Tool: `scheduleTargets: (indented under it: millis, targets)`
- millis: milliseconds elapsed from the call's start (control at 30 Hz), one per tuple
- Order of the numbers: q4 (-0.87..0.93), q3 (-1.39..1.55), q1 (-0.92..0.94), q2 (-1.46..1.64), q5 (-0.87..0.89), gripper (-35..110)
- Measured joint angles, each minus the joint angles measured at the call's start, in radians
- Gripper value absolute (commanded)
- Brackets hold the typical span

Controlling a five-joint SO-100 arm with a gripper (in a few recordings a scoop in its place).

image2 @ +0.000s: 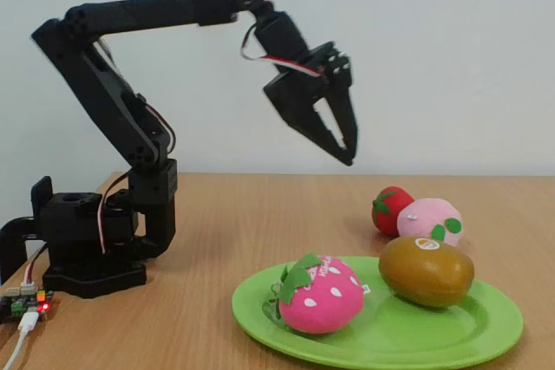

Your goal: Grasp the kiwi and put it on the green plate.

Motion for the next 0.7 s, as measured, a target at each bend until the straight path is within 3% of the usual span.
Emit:
scheduleTargets:
  millis: [367,500,700]
  targets:
    - [-0.166,0.523,-0.046,0.433,0.132,-8]
    - [-0.222,0.686,-0.037,0.558,0.353,-8]
    - [-0.268,0.857,-0.052,0.729,0.416,-8]
